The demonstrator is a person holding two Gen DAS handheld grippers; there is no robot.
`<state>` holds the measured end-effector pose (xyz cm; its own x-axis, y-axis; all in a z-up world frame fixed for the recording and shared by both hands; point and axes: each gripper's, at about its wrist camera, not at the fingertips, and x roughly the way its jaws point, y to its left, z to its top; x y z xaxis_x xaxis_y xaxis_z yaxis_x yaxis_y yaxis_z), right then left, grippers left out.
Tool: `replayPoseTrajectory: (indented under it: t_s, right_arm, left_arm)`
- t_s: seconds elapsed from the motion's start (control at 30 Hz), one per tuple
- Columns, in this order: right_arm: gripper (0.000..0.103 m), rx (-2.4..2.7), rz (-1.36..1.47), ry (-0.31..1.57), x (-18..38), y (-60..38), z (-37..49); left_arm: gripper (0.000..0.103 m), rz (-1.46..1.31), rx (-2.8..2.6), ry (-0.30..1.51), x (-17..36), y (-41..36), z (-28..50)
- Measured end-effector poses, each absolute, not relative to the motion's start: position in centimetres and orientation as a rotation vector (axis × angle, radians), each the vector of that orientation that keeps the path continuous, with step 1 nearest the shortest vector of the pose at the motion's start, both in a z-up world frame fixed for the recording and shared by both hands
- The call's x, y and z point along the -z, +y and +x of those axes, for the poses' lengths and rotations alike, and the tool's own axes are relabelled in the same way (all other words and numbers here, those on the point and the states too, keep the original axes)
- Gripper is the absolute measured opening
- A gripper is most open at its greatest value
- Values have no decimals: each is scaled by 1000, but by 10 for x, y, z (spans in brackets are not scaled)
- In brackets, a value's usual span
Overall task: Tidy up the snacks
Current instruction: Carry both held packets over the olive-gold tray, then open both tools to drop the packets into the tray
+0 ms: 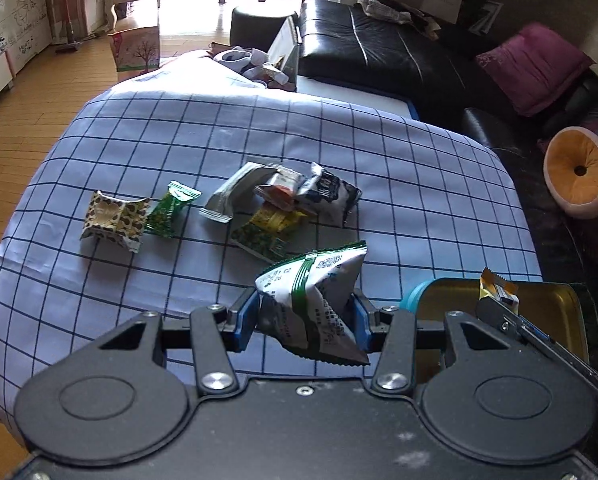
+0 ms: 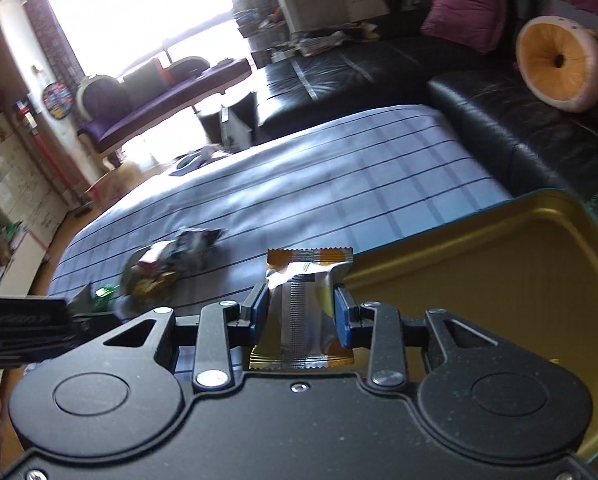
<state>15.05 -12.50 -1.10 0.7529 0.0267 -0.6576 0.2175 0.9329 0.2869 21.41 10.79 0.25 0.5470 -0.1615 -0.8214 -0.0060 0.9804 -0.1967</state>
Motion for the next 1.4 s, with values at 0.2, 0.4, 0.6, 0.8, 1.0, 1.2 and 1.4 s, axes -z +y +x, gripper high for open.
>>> replayPoseTrajectory:
  t_s: [0.2,0.4,0.6,0.8,1.0,1.2,1.4]
  right_arm:
    - [44,219,383,691,14,-157,136]
    - [44,291,413,688,19,-181,128]
    - [44,357,455,669,19,-206,115]
    - [44,416,481,657,20,-226,106]
    - [44,437,494,657,22,-236,100]
    - [44,452,491,654,22,-243,97]
    - [47,425,454,659,20,-243,95]
  left_arm:
    - [49,-174,165,990,-3,79,204]
    - [49,-132,226,993,0,45,196]
    - [49,-102,288,1015,6,15,190]
    - [49,-77,325,1022,11,-10,189]
    - [49,-67,367,1033,14,-34,184]
    - [50,-35,377,1029,16,-53,179]
    - [50,-15,361,1033,20,-63,177]
